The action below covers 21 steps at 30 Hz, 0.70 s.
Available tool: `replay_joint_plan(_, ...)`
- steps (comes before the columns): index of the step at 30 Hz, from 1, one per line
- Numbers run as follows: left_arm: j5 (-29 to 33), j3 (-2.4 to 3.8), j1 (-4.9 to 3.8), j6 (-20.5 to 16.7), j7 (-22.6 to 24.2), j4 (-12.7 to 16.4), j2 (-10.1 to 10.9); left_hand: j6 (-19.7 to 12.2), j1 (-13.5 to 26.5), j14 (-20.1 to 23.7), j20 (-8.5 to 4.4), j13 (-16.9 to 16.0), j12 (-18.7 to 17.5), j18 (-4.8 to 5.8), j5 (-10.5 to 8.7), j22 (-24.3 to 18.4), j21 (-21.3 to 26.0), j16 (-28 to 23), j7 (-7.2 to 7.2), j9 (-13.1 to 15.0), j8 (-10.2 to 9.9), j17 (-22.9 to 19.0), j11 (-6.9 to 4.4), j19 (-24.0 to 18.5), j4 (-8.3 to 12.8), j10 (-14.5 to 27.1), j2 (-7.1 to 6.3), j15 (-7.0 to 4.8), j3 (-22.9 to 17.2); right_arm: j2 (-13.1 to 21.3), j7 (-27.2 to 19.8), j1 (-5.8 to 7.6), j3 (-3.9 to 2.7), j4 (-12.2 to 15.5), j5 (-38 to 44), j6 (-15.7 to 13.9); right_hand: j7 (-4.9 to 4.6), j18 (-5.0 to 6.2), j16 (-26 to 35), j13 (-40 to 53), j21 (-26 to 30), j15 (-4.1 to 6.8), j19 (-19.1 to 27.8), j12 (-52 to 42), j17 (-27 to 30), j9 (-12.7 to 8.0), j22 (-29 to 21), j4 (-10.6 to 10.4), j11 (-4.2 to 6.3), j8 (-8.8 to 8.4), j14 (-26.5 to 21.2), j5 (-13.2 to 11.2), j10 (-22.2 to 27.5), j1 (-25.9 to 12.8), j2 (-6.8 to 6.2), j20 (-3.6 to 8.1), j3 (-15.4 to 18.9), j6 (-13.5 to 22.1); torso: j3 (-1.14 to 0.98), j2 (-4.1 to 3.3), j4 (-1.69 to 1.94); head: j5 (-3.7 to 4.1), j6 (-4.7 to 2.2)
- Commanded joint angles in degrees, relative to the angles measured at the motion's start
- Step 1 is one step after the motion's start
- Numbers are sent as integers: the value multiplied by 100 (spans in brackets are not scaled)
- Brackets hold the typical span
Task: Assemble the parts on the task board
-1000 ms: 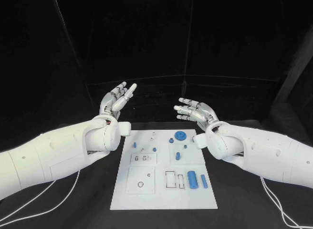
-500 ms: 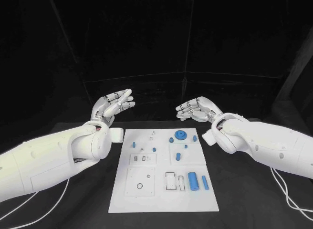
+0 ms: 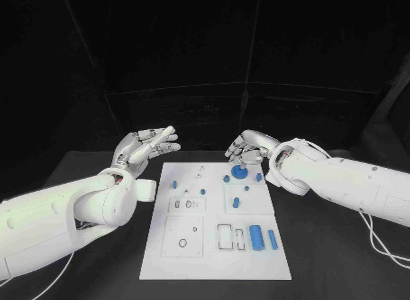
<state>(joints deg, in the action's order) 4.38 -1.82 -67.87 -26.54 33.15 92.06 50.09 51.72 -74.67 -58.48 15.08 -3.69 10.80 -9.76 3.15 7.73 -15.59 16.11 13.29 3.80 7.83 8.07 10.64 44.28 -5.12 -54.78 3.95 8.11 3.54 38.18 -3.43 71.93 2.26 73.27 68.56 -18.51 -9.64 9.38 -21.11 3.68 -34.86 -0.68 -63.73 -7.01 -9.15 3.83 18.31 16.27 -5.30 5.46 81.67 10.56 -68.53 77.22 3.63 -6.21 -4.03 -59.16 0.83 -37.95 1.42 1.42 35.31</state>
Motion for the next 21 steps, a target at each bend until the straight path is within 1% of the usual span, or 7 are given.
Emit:
replay_joint_plan(1, -151, 2, -1, 236, -26, 143, 44, 36, -29, -44, -4, 6, -48, -86, 13, -11, -36, -51, 30, -10, -28, 9, 1, 60, 12, -50, 2, 8, 17, -60, 652, 24, -7, 17, 1373, 506, 24, 98, -705, -4, -659, 103, -229, 250, -502, -14, 381, 14, 31, -166, 461, 103, -15, -160, -115, 102, 98, -74, 30, -155, 62, 50, -27)
replay_joint_plan(4, -156, 2, 2, 260, -45, 230, 85, 38, -24, -46, -6, 6, -59, -85, 13, -13, -36, -66, 31, -10, -35, 9, 1, 71, 16, -54, -2, 8, 24, -105, 769, 27, -8, 5, 1682, 659, 29, 101, -1153, 3, -925, 95, -209, 301, -808, -9, 545, 11, 26, -178, 436, 104, 60, -185, -131, 92, 107, -33, 39, -214, 88, 100, -35)
replay_joint_plan(7, -159, 2, 4, 267, -53, 269, 118, 48, -11, -101, -15, 5, -99, -86, 13, -16, -44, -94, 33, -10, -62, 22, 1, 131, 29, -73, -3, -1, 46, -146, 877, 29, -8, -6, 1950, 843, 51, 106, -1553, 2, -1173, 92, -166, 307, -1083, -10, 699, 8, 23, -178, 384, 98, 128, -225, -149, 85, 133, 17, 48, -276, 91, 135, -44)
replay_joint_plan(10, -160, 2, 5, 264, -56, 278, 131, 53, -9, -127, -19, 4, -113, -86, 13, -18, -47, -103, 32, -10, -73, 28, -1, 154, 35, -82, 0, -5, 53, -163, 937, 30, -8, 2, 2079, 953, 56, 107, -1743, -1, -1295, 81, -132, 318, -1214, -13, 775, -1, 12, -185, 351, 93, 217, -253, -165, 77, 163, 77, 44, -318, 90, 170, -60)
replay_joint_plan(13, -160, 3, 5, 262, -59, 293, 145, 53, -8, -132, -21, 5, -122, -86, 13, -20, -47, -110, 33, -11, -79, 29, 0, 163, 38, -82, 0, -6, 57, -182, 985, 31, -9, 15, 2164, 1037, 63, 110, -1959, 4, -1443, 87, -93, 299, -1362, -8, 865, -5, 6, -176, 294, 89, 271, -263, -162, 64, 194, 123, 41, -358, 78, 167, -59)
replay_joint_plan(17, -161, 3, 5, 275, -53, 299, 149, 46, -7, -113, -20, 6, -150, -81, 14, -28, -40, -157, 45, -12, -103, 25, 9, 179, 52, -78, 2, 4, 68, -213, 1028, 31, -9, 8, 2208, 1108, 68, 112, -2427, 6, -1645, 83, -59, 274, -1785, -6, 985, -8, 11, -173, 283, 90, 289, -266, -134, 56, 219, 133, 37, -393, 71, 168, -58)
replay_joint_plan(21, -160, 3, 5, 293, -55, 292, 143, 46, -9, -110, -20, 6, -153, -80, 13, -29, -38, -164, 46, -12, -106, 25, 10, 180, 54, -78, 4, 5, 68, -254, 1068, 31, -9, -37, 2227, 1155, 59, 112, -2552, 4, -1711, 77, -31, 276, -1895, -6, 1025, -5, 3, -174, 255, 89, 315, -257, -123, 50, 223, 133, 30, -413, 74, 163, -58)
